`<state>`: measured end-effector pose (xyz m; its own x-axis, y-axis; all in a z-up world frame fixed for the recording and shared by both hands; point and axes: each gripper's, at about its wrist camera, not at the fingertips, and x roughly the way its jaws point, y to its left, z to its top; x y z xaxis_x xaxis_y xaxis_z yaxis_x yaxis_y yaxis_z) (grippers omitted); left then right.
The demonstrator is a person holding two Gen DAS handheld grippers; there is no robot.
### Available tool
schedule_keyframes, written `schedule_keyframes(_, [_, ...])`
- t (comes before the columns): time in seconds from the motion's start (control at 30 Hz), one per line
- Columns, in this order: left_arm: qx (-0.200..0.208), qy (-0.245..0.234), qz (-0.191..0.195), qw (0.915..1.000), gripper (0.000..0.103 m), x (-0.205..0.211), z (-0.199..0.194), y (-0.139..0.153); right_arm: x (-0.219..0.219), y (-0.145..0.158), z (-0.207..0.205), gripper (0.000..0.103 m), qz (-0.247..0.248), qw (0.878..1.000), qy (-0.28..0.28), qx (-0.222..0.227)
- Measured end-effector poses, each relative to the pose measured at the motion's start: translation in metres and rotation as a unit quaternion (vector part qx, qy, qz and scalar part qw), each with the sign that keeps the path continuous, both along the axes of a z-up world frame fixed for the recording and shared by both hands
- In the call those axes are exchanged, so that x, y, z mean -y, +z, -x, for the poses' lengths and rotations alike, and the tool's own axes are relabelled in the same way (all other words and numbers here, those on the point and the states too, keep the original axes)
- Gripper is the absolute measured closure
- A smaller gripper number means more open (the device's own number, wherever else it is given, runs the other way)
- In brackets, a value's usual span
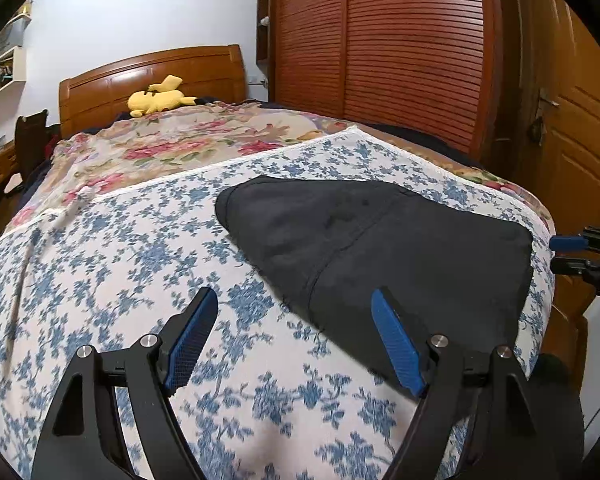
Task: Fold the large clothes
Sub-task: 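Grasp the end of the jacket bundle with the left gripper, then lift the bundle with the left gripper and carry it toward the bed edge by the wardrobe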
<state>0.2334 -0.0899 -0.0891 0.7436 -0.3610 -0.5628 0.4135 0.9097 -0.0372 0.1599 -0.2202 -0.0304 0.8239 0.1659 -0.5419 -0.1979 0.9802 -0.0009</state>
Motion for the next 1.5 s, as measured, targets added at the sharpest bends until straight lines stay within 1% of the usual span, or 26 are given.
schedule_keyframes(0.07, [-0.006, -0.003, 0.0, 1.0, 0.023, 0.004, -0.011, -0.004, 0.005, -0.005, -0.003, 0.051, -0.003, 1.0, -0.012, -0.001])
schedule_keyframes(0.17, [-0.017, -0.005, -0.006, 0.9998, 0.023, 0.008, -0.032, -0.008, 0.012, -0.017, -0.016, 0.051, -0.011, 0.999, -0.025, -0.02])
schedule_keyframes(0.27, [-0.019, -0.004, -0.016, 0.9997, 0.023, 0.013, -0.05, -0.009, 0.014, -0.026, -0.028, 0.051, -0.019, 0.999, -0.027, -0.034])
schedule_keyframes(0.43, [-0.025, -0.005, -0.032, 0.9991, 0.023, 0.026, -0.088, -0.011, 0.021, -0.038, -0.05, 0.05, -0.041, 0.998, -0.032, -0.044])
schedule_keyframes(0.53, [-0.032, -0.003, -0.04, 0.9987, 0.023, 0.033, -0.113, -0.016, 0.023, -0.049, -0.065, 0.046, -0.046, 0.997, -0.025, -0.061])
schedule_keyframes(0.67, [-0.048, 0.018, -0.056, 0.9971, 0.023, 0.038, -0.146, -0.027, 0.024, -0.055, -0.077, 0.042, -0.05, 0.997, -0.018, -0.061])
schedule_keyframes(0.83, [-0.059, 0.032, -0.066, 0.9955, 0.023, 0.041, -0.178, -0.041, 0.026, -0.06, -0.083, 0.038, -0.063, 0.996, -0.009, -0.062])
schedule_keyframes(0.9, [-0.07, 0.039, -0.055, 0.9952, 0.023, 0.037, -0.189, -0.047, 0.028, -0.064, -0.087, 0.037, -0.071, 0.996, -0.008, -0.06])
schedule_keyframes(0.97, [-0.103, 0.041, -0.035, 0.9932, 0.023, 0.032, -0.201, -0.058, 0.029, -0.065, -0.089, 0.036, -0.073, 0.996, -0.007, -0.057])
schedule_keyframes(1.03, [-0.126, 0.038, -0.017, 0.9912, 0.022, 0.03, -0.206, -0.066, 0.027, -0.064, -0.087, 0.036, -0.068, 0.996, -0.005, -0.057])
schedule_keyframes(1.13, [-0.146, 0.038, 0.015, 0.9885, 0.022, 0.024, -0.21, -0.072, 0.025, -0.063, -0.088, 0.036, -0.069, 0.996, 0.002, -0.058])
schedule_keyframes(1.2, [-0.149, 0.036, 0.019, 0.988, 0.023, 0.025, -0.21, -0.073, 0.027, -0.064, -0.091, 0.036, -0.076, 0.995, 0.004, -0.059])
schedule_keyframes(1.23, [-0.149, 0.03, 0.02, 0.9881, 0.03, 0.028, -0.209, -0.072, 0.027, -0.065, -0.092, 0.037, -0.081, 0.995, 0.005, -0.059])
schedule_keyframes(1.27, [-0.152, 0.026, 0.022, 0.9878, 0.036, 0.028, -0.209, -0.072, 0.028, -0.065, -0.093, 0.041, -0.088, 0.994, 0.006, -0.059])
schedule_keyframes(1.3, [-0.156, 0.022, 0.026, 0.9871, 0.04, 0.029, -0.209, -0.071, 0.029, -0.065, -0.092, 0.043, -0.095, 0.994, 0.009, -0.059])
schedule_keyframes(1.33, [-0.157, 0.02, 0.026, 0.987, 0.048, 0.03, -0.208, -0.069, 0.029, -0.066, -0.093, 0.051, -0.104, 0.993, 0.014, -0.059])
schedule_keyframes(1.37, [-0.156, 0.016, 0.023, 0.9873, 0.061, 0.031, -0.207, -0.066, 0.03, -0.066, -0.093, 0.063, -0.113, 0.992, 0.021, -0.059])
schedule_keyframes(1.4, [-0.156, 0.007, 0.016, 0.9876, 0.067, 0.034, -0.204, -0.063, 0.029, -0.066, -0.093, 0.069, -0.122, 0.99, 0.033, -0.062])
schedule_keyframes(1.43, [-0.153, 0.003, 0.005, 0.9883, 0.076, 0.037, -0.203, -0.059, 0.031, -0.066, -0.094, 0.081, -0.128, 0.989, 0.042, -0.064])
schedule_keyframes(1.47, [-0.147, 0.001, -0.01, 0.9891, 0.081, 0.041, -0.2, -0.055, 0.032, -0.065, -0.094, 0.086, -0.132, 0.988, 0.048, -0.064])
schedule_keyframes(1.5, [-0.138, 0.0, -0.027, 0.99, 0.082, 0.046, -0.195, -0.049, 0.033, -0.063, -0.093, 0.087, -0.131, 0.988, 0.055, -0.059])
